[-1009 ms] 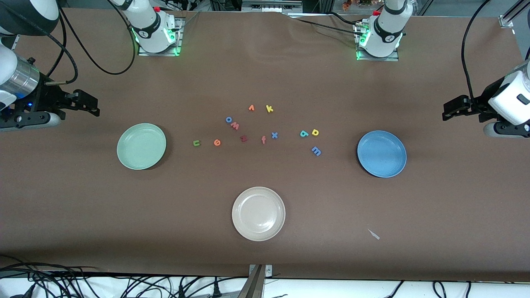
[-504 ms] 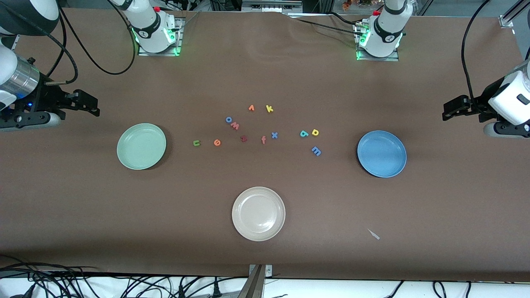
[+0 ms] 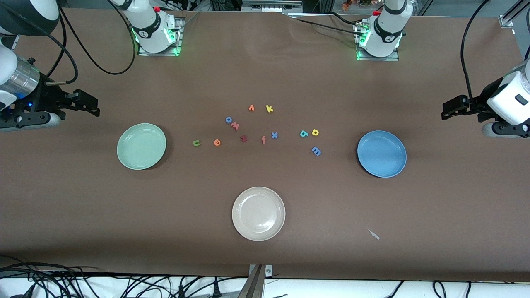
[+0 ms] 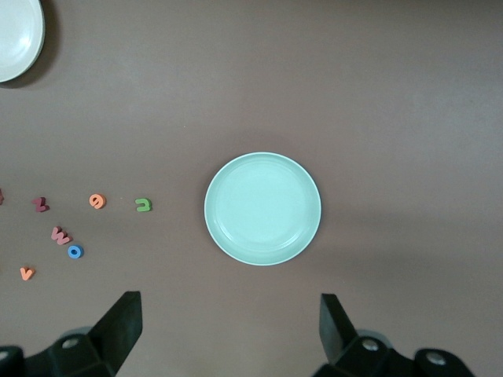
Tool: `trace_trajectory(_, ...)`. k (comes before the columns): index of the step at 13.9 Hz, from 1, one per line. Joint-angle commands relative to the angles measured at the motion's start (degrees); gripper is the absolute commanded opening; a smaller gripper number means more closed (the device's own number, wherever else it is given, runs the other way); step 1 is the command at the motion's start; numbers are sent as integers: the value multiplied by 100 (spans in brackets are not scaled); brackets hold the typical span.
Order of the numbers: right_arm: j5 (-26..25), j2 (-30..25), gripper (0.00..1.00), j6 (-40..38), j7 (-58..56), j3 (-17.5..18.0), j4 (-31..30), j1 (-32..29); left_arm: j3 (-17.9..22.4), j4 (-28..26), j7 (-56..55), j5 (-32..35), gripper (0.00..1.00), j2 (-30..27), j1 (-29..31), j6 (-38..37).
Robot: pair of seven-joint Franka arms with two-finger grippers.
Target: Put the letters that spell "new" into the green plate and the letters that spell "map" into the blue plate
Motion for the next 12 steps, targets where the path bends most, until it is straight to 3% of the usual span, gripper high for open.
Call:
trace_trajectory(1,91,43,100,-56,-88,-6,120,2,16,117,-25,-97,100,67,-56,-104)
trace_trajectory(7,91,43,100,-73,-88,-15,120,2,16,-146,54,-325,100,-3,58,115)
trace_trajectory(10,91,43,100,-73,-88,-15,120,2,16,-926,54,-378,100,-494,50,729)
trace_trajectory(12,91,43,100,-73,-88,-15,120,2,16,-1087,54,-360,100,-610,50,863)
